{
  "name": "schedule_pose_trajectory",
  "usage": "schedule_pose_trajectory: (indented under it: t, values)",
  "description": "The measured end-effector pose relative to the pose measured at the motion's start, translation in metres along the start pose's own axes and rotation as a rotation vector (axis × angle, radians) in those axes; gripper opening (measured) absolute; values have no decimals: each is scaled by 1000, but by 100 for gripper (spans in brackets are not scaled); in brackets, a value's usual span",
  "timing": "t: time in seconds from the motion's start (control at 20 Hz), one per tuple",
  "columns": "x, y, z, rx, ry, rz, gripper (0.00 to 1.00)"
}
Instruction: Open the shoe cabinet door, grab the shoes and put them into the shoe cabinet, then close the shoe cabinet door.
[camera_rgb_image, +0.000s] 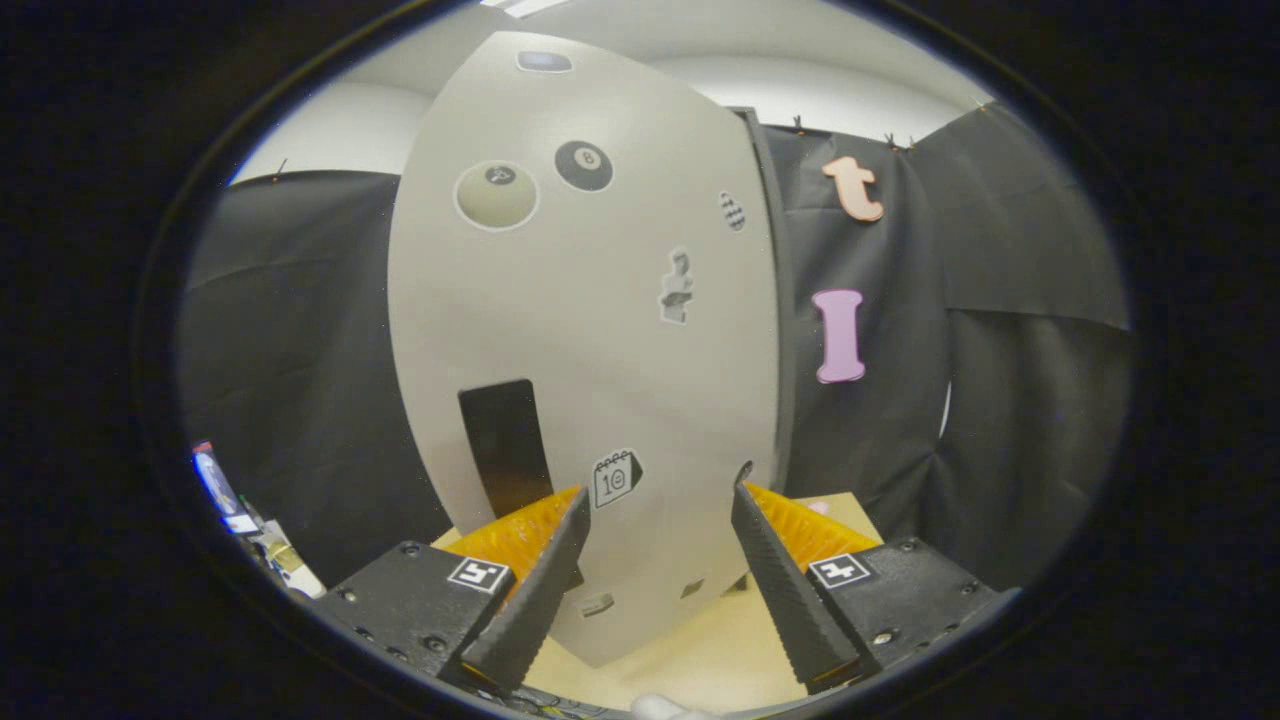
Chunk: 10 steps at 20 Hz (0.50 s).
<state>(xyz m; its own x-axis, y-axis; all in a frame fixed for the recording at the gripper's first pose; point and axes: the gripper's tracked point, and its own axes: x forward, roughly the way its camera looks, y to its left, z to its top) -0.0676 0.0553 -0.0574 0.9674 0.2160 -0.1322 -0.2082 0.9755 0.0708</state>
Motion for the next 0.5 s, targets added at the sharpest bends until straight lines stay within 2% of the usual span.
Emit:
schedule_pose_trajectory:
  t: [0.1,0.25,0.5]
  values:
    - [13,22,8,-9,-13,55,94]
    - [21,72,8,18,-14,183,95]
    - [16,71,18,-7,-35,149,96]
